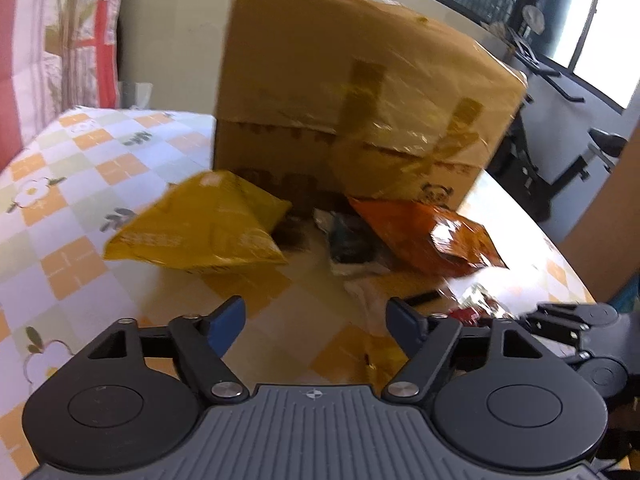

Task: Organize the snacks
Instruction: 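Grasp a small yellow wrapped snack with the left gripper while the right grasps a red packet, then lift both snacks over the box and open both grippers to drop them, then grasp a yellow snack bag with the left gripper while the right grasps a gold sauce packet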

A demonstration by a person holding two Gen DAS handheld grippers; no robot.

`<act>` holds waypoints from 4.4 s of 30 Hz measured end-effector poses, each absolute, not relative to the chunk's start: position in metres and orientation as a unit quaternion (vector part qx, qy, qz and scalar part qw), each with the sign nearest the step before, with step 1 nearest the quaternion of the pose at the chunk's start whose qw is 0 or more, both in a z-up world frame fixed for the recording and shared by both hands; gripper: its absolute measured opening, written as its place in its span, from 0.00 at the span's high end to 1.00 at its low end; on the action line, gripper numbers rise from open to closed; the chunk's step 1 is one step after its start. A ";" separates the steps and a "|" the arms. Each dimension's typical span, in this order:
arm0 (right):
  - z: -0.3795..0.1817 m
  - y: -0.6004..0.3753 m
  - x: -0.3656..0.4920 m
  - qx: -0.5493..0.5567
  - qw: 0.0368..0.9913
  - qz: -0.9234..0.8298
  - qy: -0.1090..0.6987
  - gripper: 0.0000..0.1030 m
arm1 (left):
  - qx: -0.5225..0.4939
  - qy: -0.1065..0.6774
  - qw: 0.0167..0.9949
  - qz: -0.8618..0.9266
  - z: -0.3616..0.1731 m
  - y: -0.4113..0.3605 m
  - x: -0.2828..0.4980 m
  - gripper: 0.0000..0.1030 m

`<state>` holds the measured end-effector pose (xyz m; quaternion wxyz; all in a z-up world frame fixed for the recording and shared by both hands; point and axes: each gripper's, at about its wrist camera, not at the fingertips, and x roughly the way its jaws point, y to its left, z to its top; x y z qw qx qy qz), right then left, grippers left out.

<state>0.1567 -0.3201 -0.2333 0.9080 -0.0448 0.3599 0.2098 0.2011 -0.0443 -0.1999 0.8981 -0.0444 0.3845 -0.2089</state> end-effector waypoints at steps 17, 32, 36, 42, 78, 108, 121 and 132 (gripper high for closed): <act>-0.239 -0.280 0.150 -0.148 0.869 0.291 0.373 0.53 | -0.045 0.419 0.884 -0.203 -0.208 -0.045 0.200 0.37; -0.240 -0.265 0.168 -0.148 0.871 0.307 0.353 0.53 | -0.090 0.471 0.865 -0.151 -0.216 -0.027 0.205 0.37; -0.242 -0.273 0.165 -0.138 0.876 0.296 0.355 0.53 | -0.122 0.487 0.855 -0.133 -0.221 -0.019 0.208 0.37; -0.244 -0.279 0.161 -0.120 0.880 0.288 0.357 0.53 | -0.118 0.489 0.856 -0.119 -0.232 -0.025 0.227 0.37; -0.138 -0.327 0.155 -0.015 0.928 0.280 0.246 0.53 | -0.026 0.319 0.919 -0.230 -0.118 -0.044 0.214 0.68; -0.076 -0.365 0.315 -0.002 0.980 0.149 0.136 0.31 | -0.001 0.212 0.967 -0.144 -0.046 -0.082 0.345 0.28; -0.134 -0.423 0.193 0.056 0.971 0.156 0.174 0.31 | -0.045 0.201 0.971 -0.119 -0.075 0.010 0.254 0.28; -0.230 -0.385 0.157 -0.050 0.925 0.180 0.330 0.31 | -0.042 0.267 0.957 -0.108 -0.137 -0.001 0.229 0.29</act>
